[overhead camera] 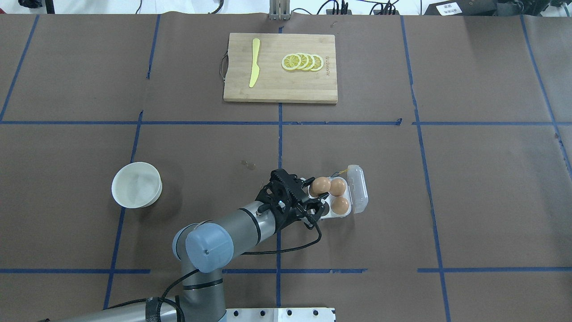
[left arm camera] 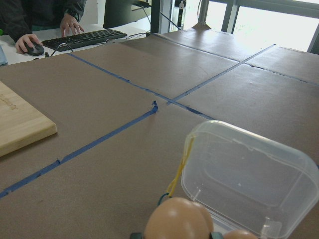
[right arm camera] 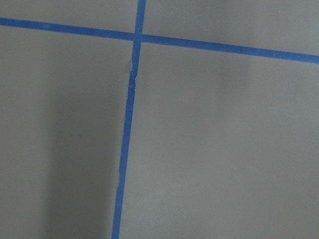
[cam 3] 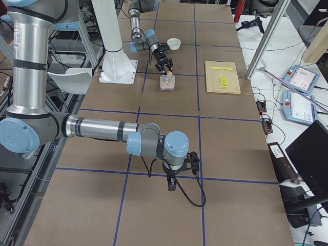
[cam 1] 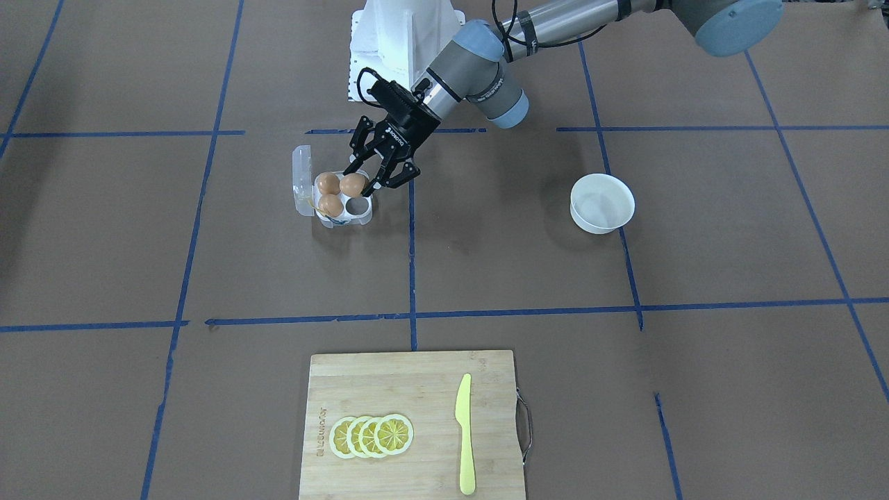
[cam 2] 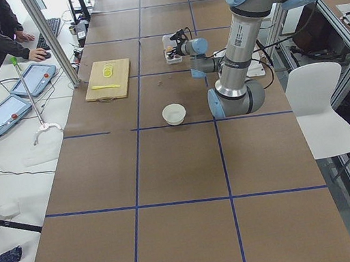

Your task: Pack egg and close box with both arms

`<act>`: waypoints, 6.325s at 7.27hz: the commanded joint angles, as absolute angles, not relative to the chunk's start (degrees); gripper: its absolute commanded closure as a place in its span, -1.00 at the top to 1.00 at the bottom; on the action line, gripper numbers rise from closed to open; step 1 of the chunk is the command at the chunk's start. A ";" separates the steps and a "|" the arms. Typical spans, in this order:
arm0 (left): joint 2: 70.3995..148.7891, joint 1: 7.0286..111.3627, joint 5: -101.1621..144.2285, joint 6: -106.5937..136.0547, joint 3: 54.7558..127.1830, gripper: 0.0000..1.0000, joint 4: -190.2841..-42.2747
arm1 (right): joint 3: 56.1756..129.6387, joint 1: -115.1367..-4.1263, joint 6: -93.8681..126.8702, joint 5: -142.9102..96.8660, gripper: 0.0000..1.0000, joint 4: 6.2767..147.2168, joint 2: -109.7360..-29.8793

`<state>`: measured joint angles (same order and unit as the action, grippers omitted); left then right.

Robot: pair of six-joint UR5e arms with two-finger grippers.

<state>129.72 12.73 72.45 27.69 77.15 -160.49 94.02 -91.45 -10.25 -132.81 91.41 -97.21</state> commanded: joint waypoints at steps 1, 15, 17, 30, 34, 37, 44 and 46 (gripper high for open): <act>129.90 12.48 72.51 27.69 76.64 -0.73 -160.40 | 93.78 -91.49 -10.28 -132.80 1.00 91.41 -97.21; 130.17 10.46 72.42 27.77 76.73 -0.37 -160.40 | 93.34 -91.76 -10.28 -132.80 1.00 91.41 -97.21; 130.17 10.46 72.42 27.77 76.73 -0.37 -160.31 | 93.34 -91.85 -10.28 -132.80 1.00 91.41 -97.21; 129.99 10.63 72.33 27.86 76.82 0.26 -160.31 | 93.34 -91.85 -10.28 -132.80 1.00 91.32 -97.12; 129.99 11.33 72.42 27.95 77.34 0.66 -160.14 | 93.34 -91.93 -10.28 -132.80 1.00 91.32 -97.12; 130.17 16.14 81.31 29.35 77.78 0.68 -159.61 | 93.34 -91.93 -10.28 -132.80 1.00 91.32 -97.12; 120.68 47.16 118.30 23.52 105.80 0.99 -104.31 | 93.95 -92.46 -7.15 -132.98 1.00 91.23 -97.03; 115.01 54.38 117.78 10.00 108.80 1.00 -100.81 | 93.87 -92.46 -2.12 -133.15 1.00 90.97 -96.50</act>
